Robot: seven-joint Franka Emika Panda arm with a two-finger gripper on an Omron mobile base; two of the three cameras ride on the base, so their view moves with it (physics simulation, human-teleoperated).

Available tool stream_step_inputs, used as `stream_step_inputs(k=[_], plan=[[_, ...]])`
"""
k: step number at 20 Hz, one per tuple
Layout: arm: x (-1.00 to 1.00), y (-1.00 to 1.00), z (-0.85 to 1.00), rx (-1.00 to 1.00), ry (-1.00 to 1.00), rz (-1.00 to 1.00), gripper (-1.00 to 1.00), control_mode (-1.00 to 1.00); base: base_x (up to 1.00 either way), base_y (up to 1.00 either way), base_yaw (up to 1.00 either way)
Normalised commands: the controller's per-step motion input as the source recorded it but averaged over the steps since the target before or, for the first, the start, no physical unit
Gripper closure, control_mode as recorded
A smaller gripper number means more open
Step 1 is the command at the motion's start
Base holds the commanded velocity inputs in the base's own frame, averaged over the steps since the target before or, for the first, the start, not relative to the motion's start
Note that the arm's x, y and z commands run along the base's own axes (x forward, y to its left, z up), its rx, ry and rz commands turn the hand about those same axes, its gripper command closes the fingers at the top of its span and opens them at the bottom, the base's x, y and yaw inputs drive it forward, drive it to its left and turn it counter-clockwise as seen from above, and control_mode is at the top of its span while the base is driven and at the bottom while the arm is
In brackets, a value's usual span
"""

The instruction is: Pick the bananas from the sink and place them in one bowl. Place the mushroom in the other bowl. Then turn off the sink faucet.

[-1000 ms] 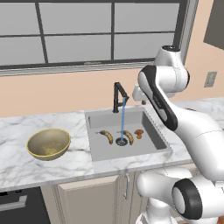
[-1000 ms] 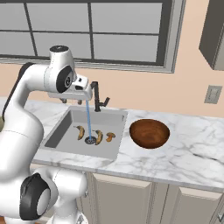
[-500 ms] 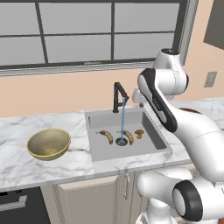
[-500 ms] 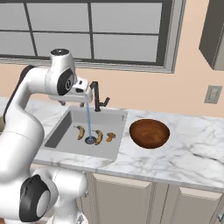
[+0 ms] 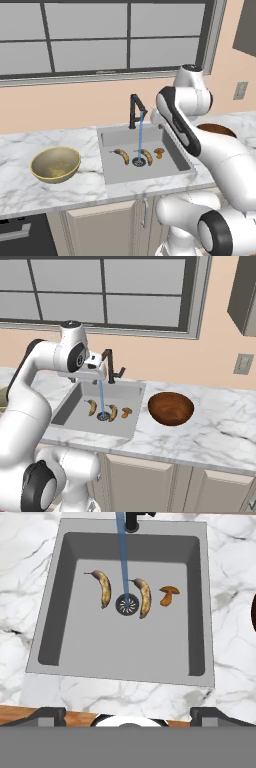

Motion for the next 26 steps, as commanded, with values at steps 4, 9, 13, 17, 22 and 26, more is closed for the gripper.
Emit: stream_step_inputs(k=[4,9,13,17,22,26], plan=[[0.00,0.00,-0.30,0.00,0.00,0.00,-1.00,-1.00,0.00,0.00,0.00],[0.00,0.00,-0.25,0.00,0.00,0.00,-1.00,-1.00,0.00,0.00,0.00],[0.00,0.00,-0.21,0.00,0.00,0.00,-1.00,-1.00,0.00,0.00,0.00],[0.00,-0.01,-0.25,0.00,0.00,0.00,-1.00,-1.00,0.00,0.00,0.00],[0.00,0.00,-0.31,0.00,0.00,0.00,-1.00,-1.00,0.00,0.00,0.00],[0.00,0.00,-0.34,-0.01,0.00,0.00,-1.00,-1.00,0.00,0.00,0.00]])
